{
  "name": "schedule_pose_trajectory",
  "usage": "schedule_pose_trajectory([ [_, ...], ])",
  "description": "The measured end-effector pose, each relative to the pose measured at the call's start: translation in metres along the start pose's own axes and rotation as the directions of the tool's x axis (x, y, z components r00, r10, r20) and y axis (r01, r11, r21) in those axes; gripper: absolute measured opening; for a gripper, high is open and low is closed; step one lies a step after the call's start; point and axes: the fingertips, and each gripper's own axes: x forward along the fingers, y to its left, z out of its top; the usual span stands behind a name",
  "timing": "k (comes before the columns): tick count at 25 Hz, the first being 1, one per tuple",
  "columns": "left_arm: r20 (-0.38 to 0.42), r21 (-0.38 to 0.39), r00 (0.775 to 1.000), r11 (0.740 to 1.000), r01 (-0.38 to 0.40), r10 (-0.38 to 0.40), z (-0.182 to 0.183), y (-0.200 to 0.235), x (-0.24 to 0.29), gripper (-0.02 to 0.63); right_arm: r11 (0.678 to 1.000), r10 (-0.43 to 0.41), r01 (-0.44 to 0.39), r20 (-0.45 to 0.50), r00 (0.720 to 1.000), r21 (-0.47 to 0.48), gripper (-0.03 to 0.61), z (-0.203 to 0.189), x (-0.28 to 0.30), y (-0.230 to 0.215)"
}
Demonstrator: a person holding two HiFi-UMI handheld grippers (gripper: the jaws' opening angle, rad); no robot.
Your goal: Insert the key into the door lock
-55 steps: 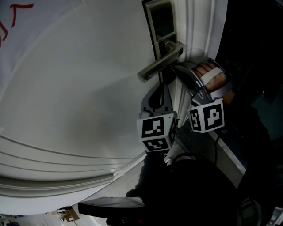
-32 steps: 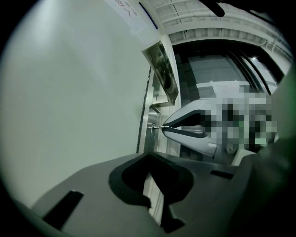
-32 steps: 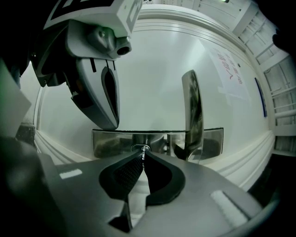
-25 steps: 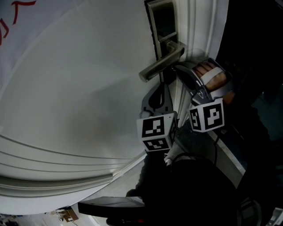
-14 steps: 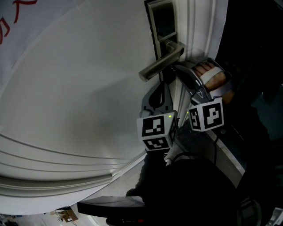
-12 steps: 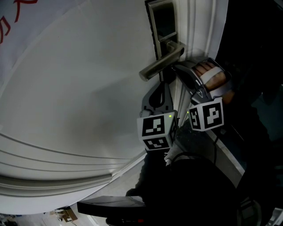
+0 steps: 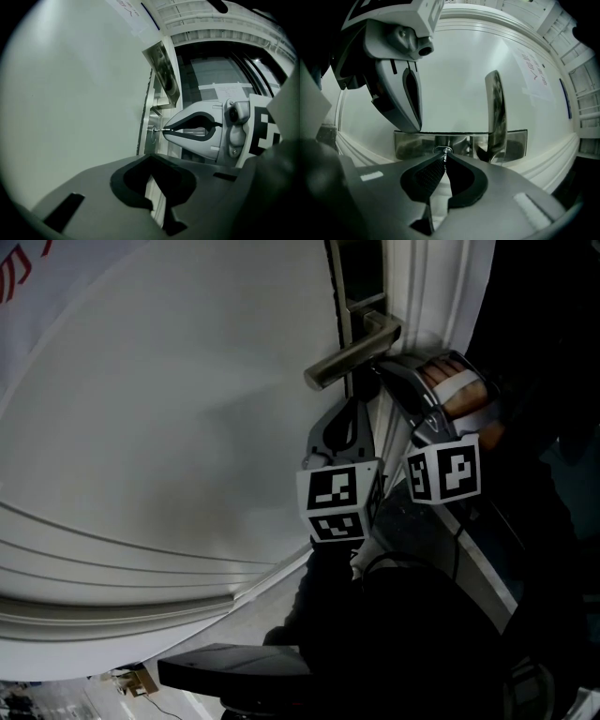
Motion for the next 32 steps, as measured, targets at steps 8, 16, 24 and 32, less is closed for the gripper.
schedule_pose_trajectory([
  [8, 0.006, 0.014, 1.000, 1.000, 0.014, -0.014, 0.0059, -0.0069, -0.0008, 0.002, 1.000, -0.001, 0.001, 0.000, 1.000, 0.001, 0.014, 0.0023, -0.0034, -0.0031],
  [16, 0.001, 0.015, 1.000, 1.000, 0.022, -0.022, 0.0047, -0.0074, 0.0001, 0.002, 1.000, 0.002, -0.002, -0.001, 1.000, 0.000, 0.014, 0.0032, -0.0027, -0.0017],
  [24, 0.004, 0.015, 1.000, 1.000, 0.014, -0.014, 0.0062, -0.0062, -0.0007, 0.002, 1.000, -0.002, 0.002, 0.008, 1.000, -0.002, 0.014, 0.0050, -0.0052, -0.0027],
  [32, 0.007, 0.016, 1.000, 1.000, 0.013, -0.013, 0.0048, -0.0066, 0.0025, 0.002, 1.000, -0.003, 0.003, 0.018, 1.000, -0.006, 0.014, 0.0046, -0.0027, -0.0006],
])
